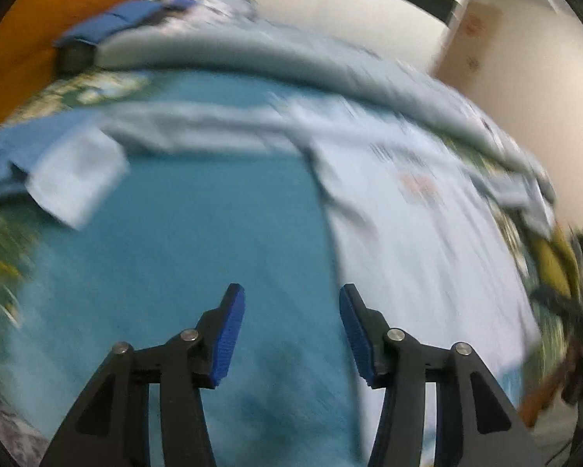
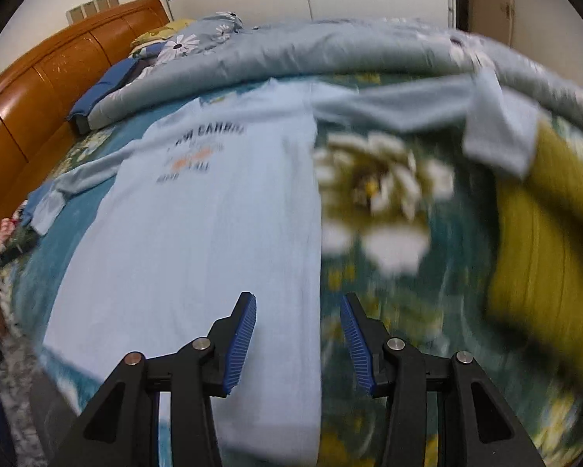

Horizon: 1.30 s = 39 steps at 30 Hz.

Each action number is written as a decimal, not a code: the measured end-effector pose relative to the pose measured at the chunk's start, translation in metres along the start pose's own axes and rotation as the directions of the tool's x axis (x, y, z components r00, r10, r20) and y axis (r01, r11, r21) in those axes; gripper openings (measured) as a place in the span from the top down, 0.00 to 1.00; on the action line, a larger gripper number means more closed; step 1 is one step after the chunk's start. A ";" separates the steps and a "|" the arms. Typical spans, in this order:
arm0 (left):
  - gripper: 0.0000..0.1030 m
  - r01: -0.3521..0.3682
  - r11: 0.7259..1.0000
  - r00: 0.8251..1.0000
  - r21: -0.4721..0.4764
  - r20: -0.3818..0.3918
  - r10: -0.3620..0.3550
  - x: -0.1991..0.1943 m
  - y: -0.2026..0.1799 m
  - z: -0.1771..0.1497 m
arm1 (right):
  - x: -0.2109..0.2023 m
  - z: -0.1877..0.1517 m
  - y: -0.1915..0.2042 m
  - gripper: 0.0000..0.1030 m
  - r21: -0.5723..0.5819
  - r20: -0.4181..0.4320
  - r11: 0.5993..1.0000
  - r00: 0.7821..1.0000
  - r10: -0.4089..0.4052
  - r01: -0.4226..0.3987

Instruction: Fold clothes

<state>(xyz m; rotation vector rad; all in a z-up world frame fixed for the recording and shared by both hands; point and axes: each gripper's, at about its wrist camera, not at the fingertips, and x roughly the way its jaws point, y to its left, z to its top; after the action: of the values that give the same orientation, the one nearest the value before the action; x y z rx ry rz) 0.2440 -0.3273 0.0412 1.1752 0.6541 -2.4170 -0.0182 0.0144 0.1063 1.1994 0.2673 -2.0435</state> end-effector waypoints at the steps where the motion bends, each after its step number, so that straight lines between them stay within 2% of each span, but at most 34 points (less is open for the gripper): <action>1: 0.49 0.010 1.000 1.000 -0.003 -0.021 -0.010 0.004 -0.007 -0.011 | -0.001 -0.009 -0.002 0.53 0.009 -0.006 1.000 1.000 0.010 -0.010; 5: 0.49 0.019 0.999 0.998 -0.028 -0.064 -0.021 0.009 -0.019 -0.034 | -0.001 -0.028 -0.010 0.53 0.046 -0.010 0.999 1.000 0.029 -0.029; 9: 0.49 -0.031 0.999 0.998 0.009 -0.054 0.031 0.007 -0.033 -0.042 | -0.004 -0.037 -0.010 0.54 0.058 0.007 0.996 0.997 0.071 -0.072; 10: 0.49 -0.030 1.000 0.998 0.003 -0.056 0.030 0.007 -0.034 -0.042 | -0.005 -0.039 -0.009 0.60 0.055 0.011 0.995 0.997 0.079 -0.080; 11: 0.49 -0.031 1.000 0.998 -0.001 -0.058 0.031 0.008 -0.035 -0.041 | -0.005 -0.041 -0.008 0.81 0.049 0.010 0.995 0.996 0.085 -0.085; 12: 0.49 -0.039 0.999 0.997 -0.001 -0.060 0.039 0.008 -0.037 -0.041 | -0.004 -0.042 -0.007 0.92 0.043 0.005 0.995 0.996 0.090 -0.090; 13: 0.49 -0.049 0.999 0.997 0.003 -0.062 0.049 0.009 -0.038 -0.041 | -0.005 -0.043 -0.008 0.95 0.043 0.007 0.994 0.995 0.103 -0.103; 17: 0.49 -0.049 0.999 0.996 -0.010 -0.069 0.048 0.006 -0.039 -0.044 | -0.023 -0.042 -0.028 0.96 0.096 0.067 0.991 0.994 0.089 -0.095; 21: 0.49 -0.058 0.998 0.996 -0.007 -0.064 0.058 0.007 -0.043 -0.047 | -0.019 -0.047 -0.043 0.96 0.134 0.048 0.988 0.996 0.073 -0.079; 25: 0.49 0.012 1.000 0.997 -0.020 -0.071 -0.013 0.007 -0.049 -0.053 | -0.016 -0.050 -0.048 0.95 0.193 0.055 0.976 0.994 0.095 -0.104; 27: 0.51 0.000 1.000 0.999 -0.004 -0.054 0.000 0.008 -0.054 -0.055 | -0.017 -0.049 -0.044 0.95 0.190 0.054 0.977 0.995 0.089 -0.098; 28: 0.55 -0.001 1.000 0.999 -0.004 -0.043 0.000 0.008 -0.055 -0.056 | -0.017 -0.048 -0.042 0.95 0.185 0.049 0.978 0.995 0.084 -0.092; 30: 0.94 0.013 1.000 0.999 -0.015 -0.030 -0.013 0.009 -0.057 -0.057 | -0.018 -0.046 -0.039 0.95 0.178 0.043 0.980 0.996 0.078 -0.084; 36: 0.96 0.014 1.000 0.999 0.006 0.033 -0.014 -0.010 -0.061 -0.060 | -0.031 -0.044 -0.034 0.95 0.158 0.063 0.984 0.996 0.067 -0.077; 39: 0.96 -0.004 1.000 1.000 0.019 -0.002 0.004 -0.004 -0.058 -0.063 | -0.028 -0.045 -0.032 0.95 0.144 0.041 0.988 0.998 0.051 -0.056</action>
<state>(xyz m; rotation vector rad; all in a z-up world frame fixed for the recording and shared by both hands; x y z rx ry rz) 0.2561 -0.2445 0.0244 1.1858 0.6301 -2.4236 -0.0025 0.0738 0.0988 1.2405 0.0677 -2.0654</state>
